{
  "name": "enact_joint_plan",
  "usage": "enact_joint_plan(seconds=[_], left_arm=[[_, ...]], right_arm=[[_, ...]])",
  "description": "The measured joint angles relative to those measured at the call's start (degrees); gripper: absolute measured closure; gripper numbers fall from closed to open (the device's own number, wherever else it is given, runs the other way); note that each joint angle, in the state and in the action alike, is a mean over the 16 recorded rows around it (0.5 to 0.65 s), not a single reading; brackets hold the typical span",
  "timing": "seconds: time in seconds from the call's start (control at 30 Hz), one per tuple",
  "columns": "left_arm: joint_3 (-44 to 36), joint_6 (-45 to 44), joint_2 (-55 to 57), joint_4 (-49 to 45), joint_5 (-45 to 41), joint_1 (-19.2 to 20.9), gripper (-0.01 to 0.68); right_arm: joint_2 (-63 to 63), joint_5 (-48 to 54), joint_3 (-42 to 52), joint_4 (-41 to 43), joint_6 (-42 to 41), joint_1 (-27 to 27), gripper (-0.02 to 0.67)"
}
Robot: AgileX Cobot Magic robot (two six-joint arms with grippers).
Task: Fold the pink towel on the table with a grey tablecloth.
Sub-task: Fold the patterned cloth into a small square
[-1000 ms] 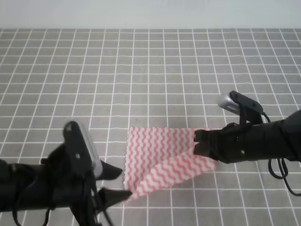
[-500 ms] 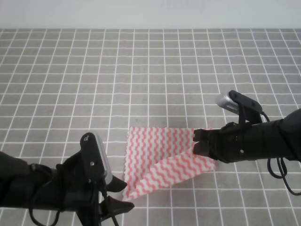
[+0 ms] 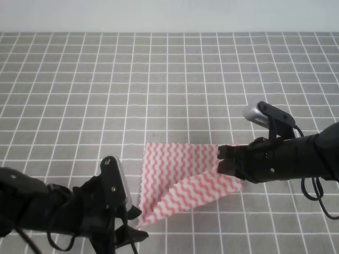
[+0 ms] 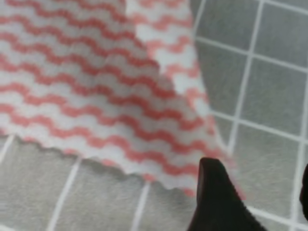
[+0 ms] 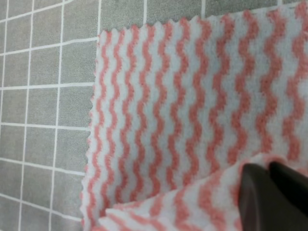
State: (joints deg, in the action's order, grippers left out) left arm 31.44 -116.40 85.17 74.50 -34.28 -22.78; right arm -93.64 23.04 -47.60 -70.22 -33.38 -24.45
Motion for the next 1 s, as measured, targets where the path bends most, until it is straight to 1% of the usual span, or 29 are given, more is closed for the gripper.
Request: enact_joint_plan(seconds=[0.23, 0.57, 1.0], left_arm=[[0.9, -0.8, 2.3, 0.1, 1.3, 0.0, 0.333], [1.3, -2.3, 4.4, 0.5, 1.1, 0.0, 0.334], [1.4, -6.5, 5.4, 3.0, 3.4, 0.0, 0.375]], right_arm=[[0.0, 0.0, 0.0, 0.0, 0.0, 0.0, 0.664], [-0.1, -0.1, 0.0, 0.0, -0.3, 0.0, 0.664], [0.0, -0.1, 0.0, -0.1, -1.0, 0.0, 0.664]])
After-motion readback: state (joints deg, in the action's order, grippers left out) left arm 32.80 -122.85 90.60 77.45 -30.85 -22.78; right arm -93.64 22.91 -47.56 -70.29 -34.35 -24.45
